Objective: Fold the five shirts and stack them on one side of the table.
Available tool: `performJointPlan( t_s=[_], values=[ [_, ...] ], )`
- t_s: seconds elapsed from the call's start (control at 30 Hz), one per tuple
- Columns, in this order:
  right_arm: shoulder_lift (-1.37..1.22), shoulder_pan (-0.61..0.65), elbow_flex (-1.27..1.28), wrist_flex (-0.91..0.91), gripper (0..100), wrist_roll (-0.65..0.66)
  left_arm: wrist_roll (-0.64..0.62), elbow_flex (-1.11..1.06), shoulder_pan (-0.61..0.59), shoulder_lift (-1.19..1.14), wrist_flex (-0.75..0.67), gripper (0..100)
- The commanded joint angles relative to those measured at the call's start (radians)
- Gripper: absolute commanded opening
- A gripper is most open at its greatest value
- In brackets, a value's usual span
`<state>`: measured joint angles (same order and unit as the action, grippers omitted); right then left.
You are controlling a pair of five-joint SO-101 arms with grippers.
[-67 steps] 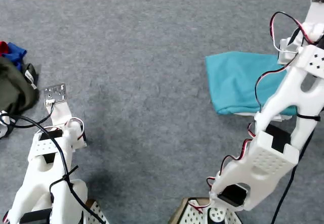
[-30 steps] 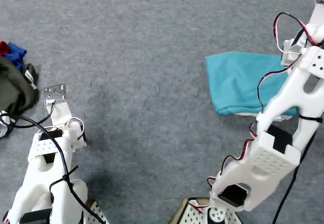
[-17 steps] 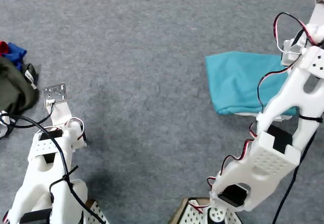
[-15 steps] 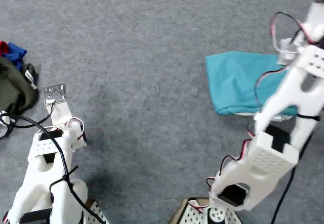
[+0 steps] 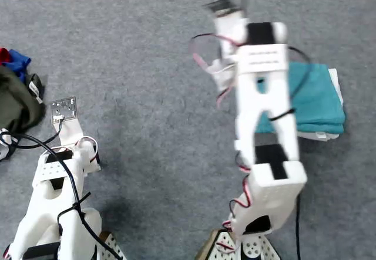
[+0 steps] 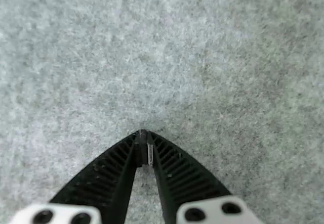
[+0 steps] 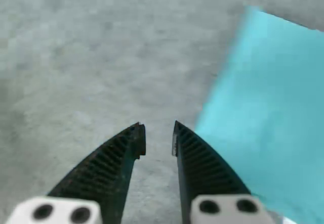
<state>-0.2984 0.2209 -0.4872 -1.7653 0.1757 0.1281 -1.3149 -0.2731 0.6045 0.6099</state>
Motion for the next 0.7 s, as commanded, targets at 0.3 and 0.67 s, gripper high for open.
performJointPlan(
  t_s=[0.3, 0.67],
  values=[
    [0.071, 0.321, -0.028, -0.014, 10.3, -0.005, 0.005, 0.018, 0.009, 0.010, -0.003, 2],
    [0.064, 0.383, -0.108, 0.005, 10.3, -0.005, 0.005, 0.623, -0.496, -0.005, -0.011, 2]
  ],
)
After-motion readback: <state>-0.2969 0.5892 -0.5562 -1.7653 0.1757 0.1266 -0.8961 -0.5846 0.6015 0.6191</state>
